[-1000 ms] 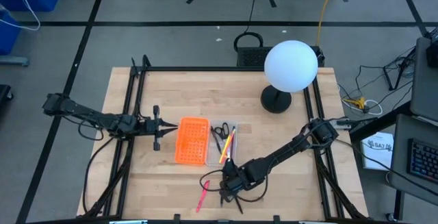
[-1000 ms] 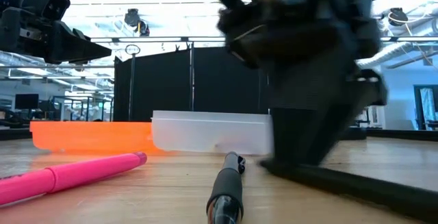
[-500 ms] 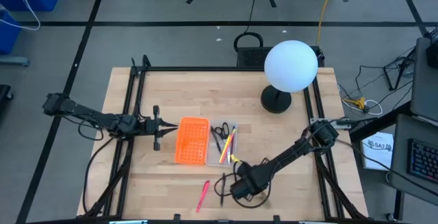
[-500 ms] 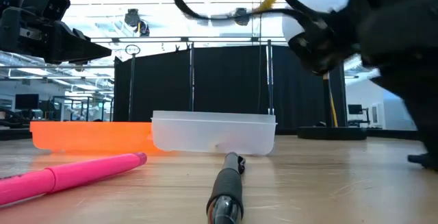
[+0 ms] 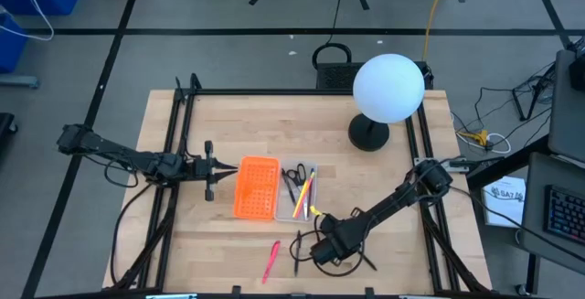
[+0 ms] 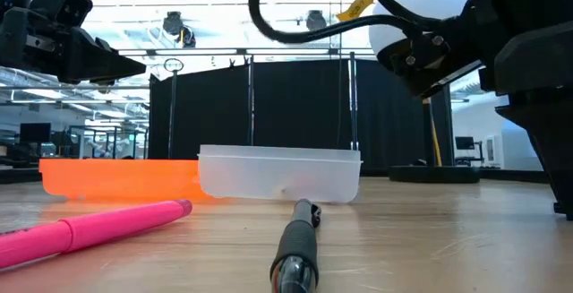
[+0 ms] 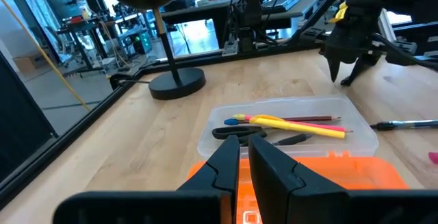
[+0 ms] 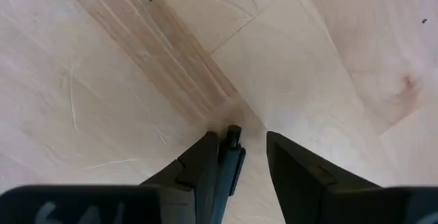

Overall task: Pick & place school supplies into a supply box
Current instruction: Put the black pen into the supply box

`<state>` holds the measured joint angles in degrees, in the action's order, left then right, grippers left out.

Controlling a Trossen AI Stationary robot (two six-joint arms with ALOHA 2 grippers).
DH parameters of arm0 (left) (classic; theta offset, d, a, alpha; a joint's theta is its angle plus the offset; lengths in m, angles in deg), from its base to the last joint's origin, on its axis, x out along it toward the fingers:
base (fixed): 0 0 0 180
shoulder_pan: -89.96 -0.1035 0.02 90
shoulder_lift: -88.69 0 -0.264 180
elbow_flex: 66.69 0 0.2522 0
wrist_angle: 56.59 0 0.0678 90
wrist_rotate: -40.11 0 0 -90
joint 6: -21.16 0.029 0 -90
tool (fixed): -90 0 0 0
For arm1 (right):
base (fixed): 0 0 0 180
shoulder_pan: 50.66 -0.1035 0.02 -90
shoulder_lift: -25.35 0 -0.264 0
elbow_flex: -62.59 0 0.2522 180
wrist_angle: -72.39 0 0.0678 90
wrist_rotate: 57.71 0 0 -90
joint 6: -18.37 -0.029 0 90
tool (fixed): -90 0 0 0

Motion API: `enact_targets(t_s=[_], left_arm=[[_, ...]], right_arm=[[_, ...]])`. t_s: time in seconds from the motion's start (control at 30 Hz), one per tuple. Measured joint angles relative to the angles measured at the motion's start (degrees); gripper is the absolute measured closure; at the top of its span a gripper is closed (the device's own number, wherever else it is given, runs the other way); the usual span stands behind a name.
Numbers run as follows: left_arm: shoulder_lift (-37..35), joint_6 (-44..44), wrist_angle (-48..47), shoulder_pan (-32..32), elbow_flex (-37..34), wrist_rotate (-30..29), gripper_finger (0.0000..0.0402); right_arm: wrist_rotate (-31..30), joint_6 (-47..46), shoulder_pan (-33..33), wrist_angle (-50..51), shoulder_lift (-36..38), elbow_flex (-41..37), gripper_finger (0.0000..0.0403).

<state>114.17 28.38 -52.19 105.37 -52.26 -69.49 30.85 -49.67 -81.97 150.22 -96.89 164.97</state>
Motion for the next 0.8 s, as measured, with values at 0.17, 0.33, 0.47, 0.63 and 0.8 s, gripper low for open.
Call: enact_targets(t_s=[0.17, 0.33, 0.47, 0.63, 0.8], left_arm=[[0.0, -0.1, 0.0, 0.0, 0.0, 0.0, 0.0360], [0.0, -0.1, 0.0, 0.0, 0.0, 0.0, 0.0360], [0.0, -0.1, -0.2, 0.0, 0.0, 0.0, 0.0360], [0.0, -0.3, -1.5, 0.0, 0.0, 0.0, 0.0360], [0.0, -1.0, -2.0, 0.0, 0.0, 0.0, 0.0360]], right_arm=[[-5.2, -0.7, 0.5, -1.8, 4.6, -0.5, 0.0271], [-6.7, -4.8, -0.1, -5.1, 12.8, -0.1, 0.0257], [-4.2, -11.3, -2.8, -5.3, 15.1, -0.2, 0.0259], [0.0, -21.5, -7.9, -6.0, 13.2, -0.1, 0.0265], [0.1, -25.9, -10.6, -8.7, 9.2, -0.1, 0.0265]])
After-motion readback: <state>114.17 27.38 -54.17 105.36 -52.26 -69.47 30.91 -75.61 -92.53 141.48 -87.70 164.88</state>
